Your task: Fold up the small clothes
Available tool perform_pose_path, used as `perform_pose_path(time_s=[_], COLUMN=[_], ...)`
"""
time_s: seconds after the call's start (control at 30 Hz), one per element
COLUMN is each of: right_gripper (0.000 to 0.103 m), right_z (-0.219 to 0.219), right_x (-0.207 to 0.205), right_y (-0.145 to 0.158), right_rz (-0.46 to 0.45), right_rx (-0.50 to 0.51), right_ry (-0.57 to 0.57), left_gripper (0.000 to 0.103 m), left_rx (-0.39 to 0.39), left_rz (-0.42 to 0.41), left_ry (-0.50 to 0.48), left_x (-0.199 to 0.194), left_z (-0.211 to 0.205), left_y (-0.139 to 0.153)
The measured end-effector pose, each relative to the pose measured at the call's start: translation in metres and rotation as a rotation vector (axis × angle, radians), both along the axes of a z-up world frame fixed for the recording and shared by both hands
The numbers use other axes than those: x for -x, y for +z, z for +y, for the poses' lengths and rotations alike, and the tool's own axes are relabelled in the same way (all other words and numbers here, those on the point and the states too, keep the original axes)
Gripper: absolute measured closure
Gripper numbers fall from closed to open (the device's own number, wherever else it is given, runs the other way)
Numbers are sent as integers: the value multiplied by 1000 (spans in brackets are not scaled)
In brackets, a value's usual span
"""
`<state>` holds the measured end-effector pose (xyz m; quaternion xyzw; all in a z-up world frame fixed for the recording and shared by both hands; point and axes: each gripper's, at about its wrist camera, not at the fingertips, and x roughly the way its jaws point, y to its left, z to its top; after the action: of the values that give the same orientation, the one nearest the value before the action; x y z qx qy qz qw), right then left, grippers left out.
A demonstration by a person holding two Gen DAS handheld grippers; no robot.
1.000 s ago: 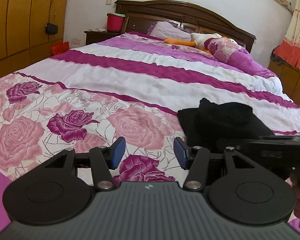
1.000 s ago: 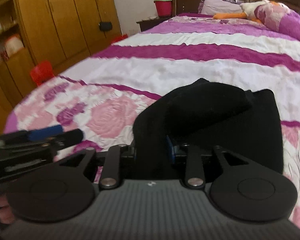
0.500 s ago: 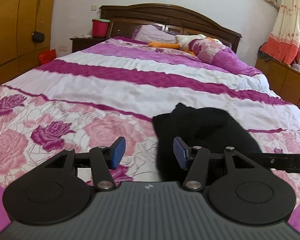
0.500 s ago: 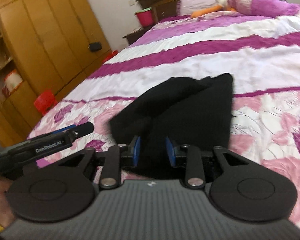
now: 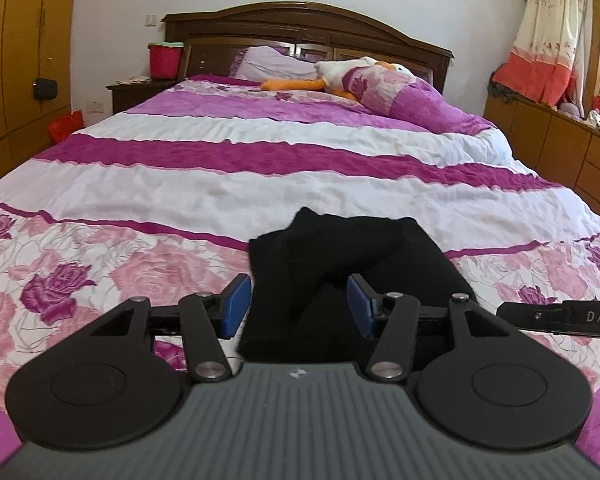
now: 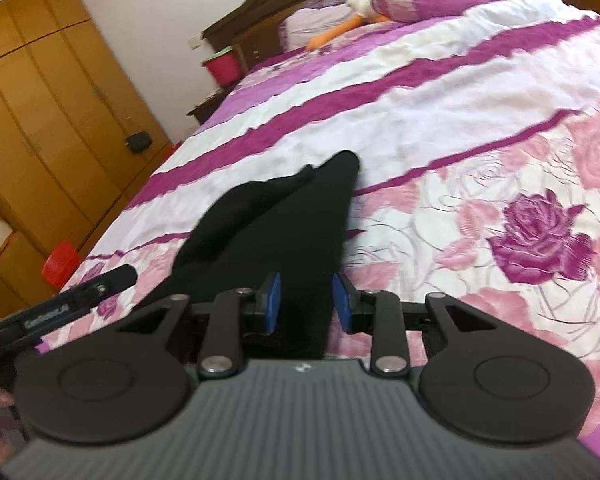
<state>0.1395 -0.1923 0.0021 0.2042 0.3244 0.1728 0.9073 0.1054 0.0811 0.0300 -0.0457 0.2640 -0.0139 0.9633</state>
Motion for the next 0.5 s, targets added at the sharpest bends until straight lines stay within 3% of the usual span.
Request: perform_pose_path(time_s=[0.07,0.1,0.17,0.5], right_gripper=[68,59,51,50], right_z=[-4,-5,-6,-12], right_x=[-2,-3,-2,-8], right_y=[-4,-6,-8,-19], right_rz=[7,9,5,13], right_rx=[-6,-6,-8,-31], right_ry=[-15,-23,-38,-75], left_gripper=[44,44,44,44], left_rx=[-9,-11,-13,-71], left_rz=[5,7,15,29], left_ry=[-6,-9,-15,-53], left_x=[-5,-8,-14,-48], left_z=[-5,-8,-12,-30], left_y=[-1,-2,-4,-14])
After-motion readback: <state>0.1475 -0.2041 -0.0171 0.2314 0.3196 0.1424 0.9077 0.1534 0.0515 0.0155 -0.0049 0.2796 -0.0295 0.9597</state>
